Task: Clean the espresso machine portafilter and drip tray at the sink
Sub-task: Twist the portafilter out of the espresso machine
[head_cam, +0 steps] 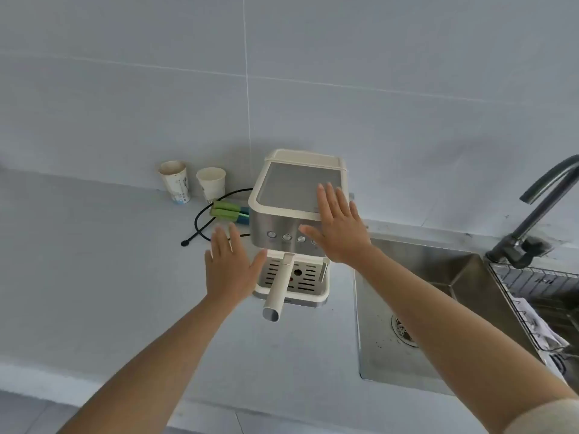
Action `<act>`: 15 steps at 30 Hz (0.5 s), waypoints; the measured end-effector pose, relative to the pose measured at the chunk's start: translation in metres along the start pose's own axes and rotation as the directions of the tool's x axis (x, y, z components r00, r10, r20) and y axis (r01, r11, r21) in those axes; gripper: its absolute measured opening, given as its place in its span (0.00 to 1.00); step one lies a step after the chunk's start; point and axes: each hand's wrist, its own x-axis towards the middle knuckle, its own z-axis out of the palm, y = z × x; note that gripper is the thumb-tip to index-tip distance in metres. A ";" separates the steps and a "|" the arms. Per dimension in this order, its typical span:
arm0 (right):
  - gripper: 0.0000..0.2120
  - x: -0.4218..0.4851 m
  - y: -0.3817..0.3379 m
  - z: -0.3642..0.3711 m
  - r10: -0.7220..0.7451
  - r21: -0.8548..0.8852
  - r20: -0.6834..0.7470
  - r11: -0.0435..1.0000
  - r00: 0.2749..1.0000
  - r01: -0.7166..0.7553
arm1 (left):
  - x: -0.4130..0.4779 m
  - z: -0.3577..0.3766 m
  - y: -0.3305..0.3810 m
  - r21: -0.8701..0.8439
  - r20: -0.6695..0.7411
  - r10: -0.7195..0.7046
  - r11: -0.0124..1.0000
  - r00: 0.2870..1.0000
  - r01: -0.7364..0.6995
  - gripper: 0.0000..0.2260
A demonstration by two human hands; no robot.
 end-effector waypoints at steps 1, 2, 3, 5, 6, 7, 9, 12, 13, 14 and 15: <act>0.36 0.000 0.000 0.000 -0.009 -0.020 -0.008 1.000 1.000 0.009 | -0.003 0.003 0.003 -0.023 0.052 -0.059 0.998 0.997 0.060 0.36; 0.36 0.001 0.002 -0.002 -0.013 -0.028 0.003 1.000 1.000 0.013 | -0.004 0.006 0.006 -0.058 0.104 -0.082 0.994 0.991 0.089 0.37; 0.36 0.002 0.003 -0.002 -0.010 -0.040 0.009 0.999 1.000 0.010 | -0.005 0.012 0.008 -0.081 0.159 -0.102 0.990 0.982 0.116 0.38; 0.35 0.005 0.007 -0.002 -0.016 -0.053 0.022 0.998 1.000 0.018 | -0.005 0.022 0.017 -0.157 0.303 -0.143 0.968 0.942 0.197 0.38; 0.34 0.007 0.009 -0.003 -0.023 -0.072 0.028 0.997 0.999 0.025 | -0.005 0.026 0.023 -0.191 0.374 -0.167 0.949 0.912 0.252 0.37; 0.34 0.010 0.011 -0.004 -0.032 -0.083 0.027 0.996 0.999 0.034 | -0.004 0.029 0.028 -0.233 0.432 -0.183 0.924 0.883 0.305 0.37; 0.33 0.016 0.015 -0.008 -0.052 -0.078 0.025 0.996 0.998 0.054 | -0.002 0.034 0.037 -0.273 0.495 -0.196 0.890 0.846 0.366 0.36; 0.31 0.019 0.018 -0.006 -0.096 -0.017 0.044 0.995 0.994 0.097 | -0.004 0.043 0.044 -0.218 0.527 -0.191 0.912 0.828 0.348 0.28; 0.31 0.018 0.018 -0.005 -0.107 0.001 0.039 0.994 0.994 0.107 | -0.005 0.044 0.046 -0.192 0.513 -0.196 0.923 0.836 0.334 0.27; 0.30 0.017 0.018 -0.005 -0.116 0.012 0.025 0.993 0.993 0.115 | -0.005 0.045 0.047 -0.176 0.495 -0.198 0.931 0.846 0.321 0.26; 0.30 0.017 0.018 -0.004 -0.121 0.017 0.007 0.993 0.993 0.121 | -0.006 0.047 0.047 -0.165 0.470 -0.195 0.939 0.861 0.303 0.26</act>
